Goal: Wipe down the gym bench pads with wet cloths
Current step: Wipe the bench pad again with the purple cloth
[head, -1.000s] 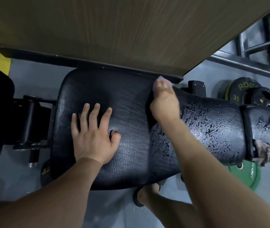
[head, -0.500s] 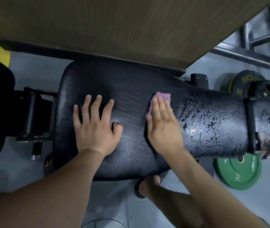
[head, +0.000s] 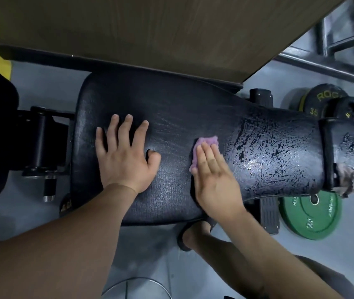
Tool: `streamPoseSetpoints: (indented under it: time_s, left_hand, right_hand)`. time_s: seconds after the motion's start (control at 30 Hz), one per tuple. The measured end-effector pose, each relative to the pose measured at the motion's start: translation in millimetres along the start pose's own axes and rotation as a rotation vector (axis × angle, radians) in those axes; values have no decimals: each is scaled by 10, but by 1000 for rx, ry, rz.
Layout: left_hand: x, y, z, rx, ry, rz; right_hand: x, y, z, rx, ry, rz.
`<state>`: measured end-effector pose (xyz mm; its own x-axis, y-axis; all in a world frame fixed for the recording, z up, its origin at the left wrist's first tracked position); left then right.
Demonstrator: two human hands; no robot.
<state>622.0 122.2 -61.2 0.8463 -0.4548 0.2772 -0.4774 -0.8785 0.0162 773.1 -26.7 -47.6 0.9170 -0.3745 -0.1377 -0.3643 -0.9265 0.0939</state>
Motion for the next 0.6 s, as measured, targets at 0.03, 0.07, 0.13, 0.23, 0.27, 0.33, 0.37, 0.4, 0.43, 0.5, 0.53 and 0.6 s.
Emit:
streamPoseSetpoints:
  time_s: [0.03, 0.07, 0.13, 0.23, 0.27, 0.33, 0.37, 0.4, 0.43, 0.5, 0.53, 0.6]
  left_hand:
    - [-1, -1, -1, -1, -3, -3]
    - [-2, -4, -1, -3, -6, -7]
    - [-7, -7, -5, -2, -3, -15]
    - [2, -5, -6, -3, 3, -15]
    - [3, -8, -4, -1, 5, -14]
    - [-2, -11, -5, 2, 8, -16]
    - [-6, -10, -5, 1, 5, -18]
    - [-7, -10, -5, -2, 2, -20]
    - [-7, -13, -5, -4, 1, -21]
    - [-6, -13, -5, -2, 5, -22]
    - [-6, -14, -5, -1, 7, -23]
    - [-3, -14, -2, -5, 8, -23]
  right_hand:
    - [68, -100, -4, 8, 15, 13]
    - [126, -214, -20, 29, 21, 27]
    - [180, -356, -22, 67, 5, 92]
    - [-62, -54, 72, 76, -13, 132]
    - [-177, 126, 98, 63, -6, 87]
    - [-257, 358, 100, 30, 4, -8]
    - [-194, 332, 79, 27, -1, -32]
    - [-97, 225, 58, 30, -1, -26]
    - [9, 74, 48, 20, 1, 8]
    - [194, -240, 25, 32, 20, 80]
    - [226, -301, 29, 51, 17, 112]
    - [138, -140, 31, 101, -6, 152]
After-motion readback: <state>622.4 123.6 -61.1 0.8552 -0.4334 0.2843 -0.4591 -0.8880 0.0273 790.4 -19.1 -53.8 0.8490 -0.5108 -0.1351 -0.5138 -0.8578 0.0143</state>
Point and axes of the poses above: each hand's wrist, its own y-axis away from the middle knuckle, its own z-axis out of the palm, x = y × z, the point moved 6 cm from there along -y, towards the middle knuckle, and after that the axes turned 1 degree about x, right-handed, at the moved point
